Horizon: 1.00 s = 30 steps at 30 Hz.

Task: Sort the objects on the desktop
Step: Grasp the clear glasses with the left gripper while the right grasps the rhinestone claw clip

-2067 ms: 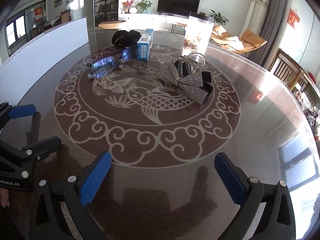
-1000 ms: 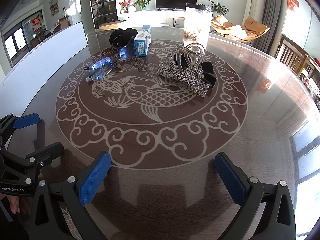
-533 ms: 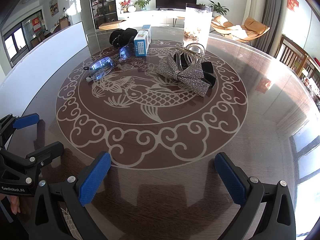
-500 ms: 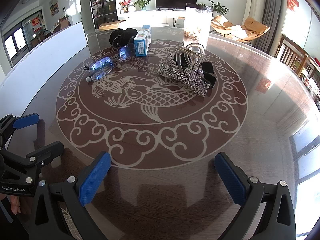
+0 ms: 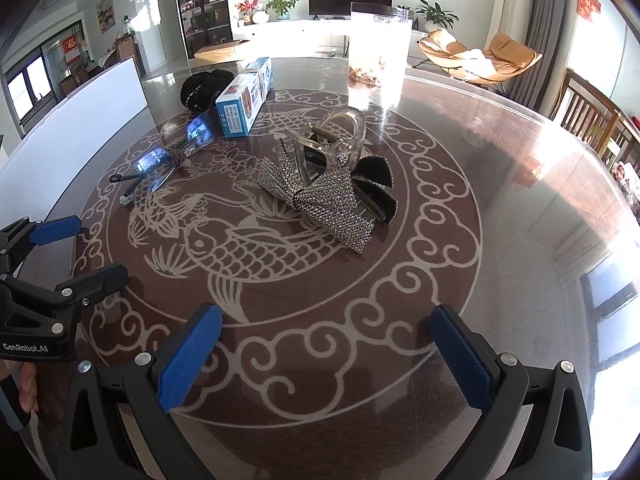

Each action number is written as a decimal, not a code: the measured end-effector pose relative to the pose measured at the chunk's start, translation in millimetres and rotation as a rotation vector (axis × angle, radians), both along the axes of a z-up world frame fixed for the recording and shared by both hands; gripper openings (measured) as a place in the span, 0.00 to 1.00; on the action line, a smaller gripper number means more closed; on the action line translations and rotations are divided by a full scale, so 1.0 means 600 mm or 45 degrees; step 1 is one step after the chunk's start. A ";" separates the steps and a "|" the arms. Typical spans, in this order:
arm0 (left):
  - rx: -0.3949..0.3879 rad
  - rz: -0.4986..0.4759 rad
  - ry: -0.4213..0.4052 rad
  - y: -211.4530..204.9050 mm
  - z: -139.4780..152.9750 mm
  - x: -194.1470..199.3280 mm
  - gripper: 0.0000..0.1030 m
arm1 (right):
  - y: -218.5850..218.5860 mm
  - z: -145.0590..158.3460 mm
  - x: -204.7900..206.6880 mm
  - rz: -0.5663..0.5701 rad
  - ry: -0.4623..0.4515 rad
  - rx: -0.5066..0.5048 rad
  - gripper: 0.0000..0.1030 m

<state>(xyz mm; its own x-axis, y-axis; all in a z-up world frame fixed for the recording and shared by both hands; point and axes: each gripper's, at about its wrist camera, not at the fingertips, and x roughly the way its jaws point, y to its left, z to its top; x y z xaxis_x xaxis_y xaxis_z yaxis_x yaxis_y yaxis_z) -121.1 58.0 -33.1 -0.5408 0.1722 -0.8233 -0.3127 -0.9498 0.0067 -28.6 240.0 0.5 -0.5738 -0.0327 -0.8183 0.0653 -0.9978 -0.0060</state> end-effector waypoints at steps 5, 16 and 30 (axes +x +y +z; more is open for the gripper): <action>-0.002 0.007 -0.002 0.020 0.001 -0.063 1.00 | 0.006 0.001 -0.044 0.023 -0.001 0.000 1.00; 0.005 0.069 0.034 0.032 0.004 -0.144 0.85 | 0.007 -0.001 -0.062 0.016 0.001 0.000 1.00; -0.035 0.119 0.110 -0.078 0.011 0.002 0.30 | 0.017 0.001 -0.059 -0.029 0.005 -0.002 1.00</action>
<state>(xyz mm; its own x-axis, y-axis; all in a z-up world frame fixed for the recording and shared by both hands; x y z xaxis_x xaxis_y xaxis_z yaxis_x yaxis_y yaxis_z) -119.7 11.0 -26.5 -0.6225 0.0958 -0.7767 -0.2201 -0.9739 0.0563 -63.9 250.1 0.9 -0.5778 -0.0206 -0.8159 0.0424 -0.9991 -0.0048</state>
